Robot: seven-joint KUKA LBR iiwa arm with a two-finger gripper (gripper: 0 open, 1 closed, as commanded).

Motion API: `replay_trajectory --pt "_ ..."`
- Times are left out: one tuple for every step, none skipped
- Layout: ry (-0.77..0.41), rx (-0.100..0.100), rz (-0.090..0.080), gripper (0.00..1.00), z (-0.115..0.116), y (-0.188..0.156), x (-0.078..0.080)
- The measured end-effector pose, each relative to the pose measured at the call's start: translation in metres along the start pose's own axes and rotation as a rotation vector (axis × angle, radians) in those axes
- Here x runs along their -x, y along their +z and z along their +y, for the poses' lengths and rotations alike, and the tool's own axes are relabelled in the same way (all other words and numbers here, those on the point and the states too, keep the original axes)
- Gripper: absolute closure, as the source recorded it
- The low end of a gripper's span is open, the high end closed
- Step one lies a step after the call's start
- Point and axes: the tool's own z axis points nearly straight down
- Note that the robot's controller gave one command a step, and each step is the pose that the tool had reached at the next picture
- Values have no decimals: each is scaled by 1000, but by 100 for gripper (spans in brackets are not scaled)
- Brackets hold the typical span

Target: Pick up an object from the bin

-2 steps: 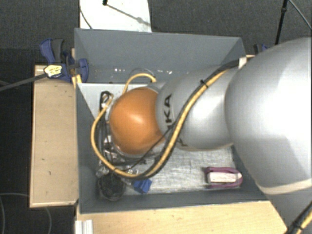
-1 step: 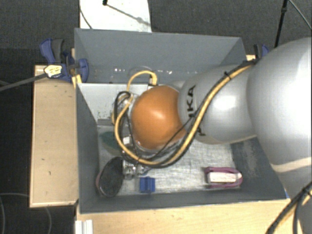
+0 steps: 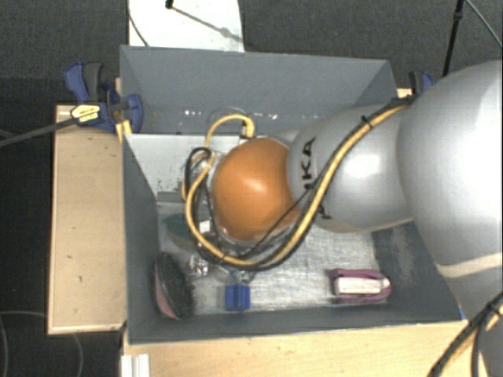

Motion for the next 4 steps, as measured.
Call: replay_trajectory --pt "212 -7 -8 0 -15 -74 -36" --pt "79 4 -2 0 33 -17 -33" --pt "80 -1 -5 100 31 -19 -33" --pt "37 -10 -8 100 13 -149 -26"
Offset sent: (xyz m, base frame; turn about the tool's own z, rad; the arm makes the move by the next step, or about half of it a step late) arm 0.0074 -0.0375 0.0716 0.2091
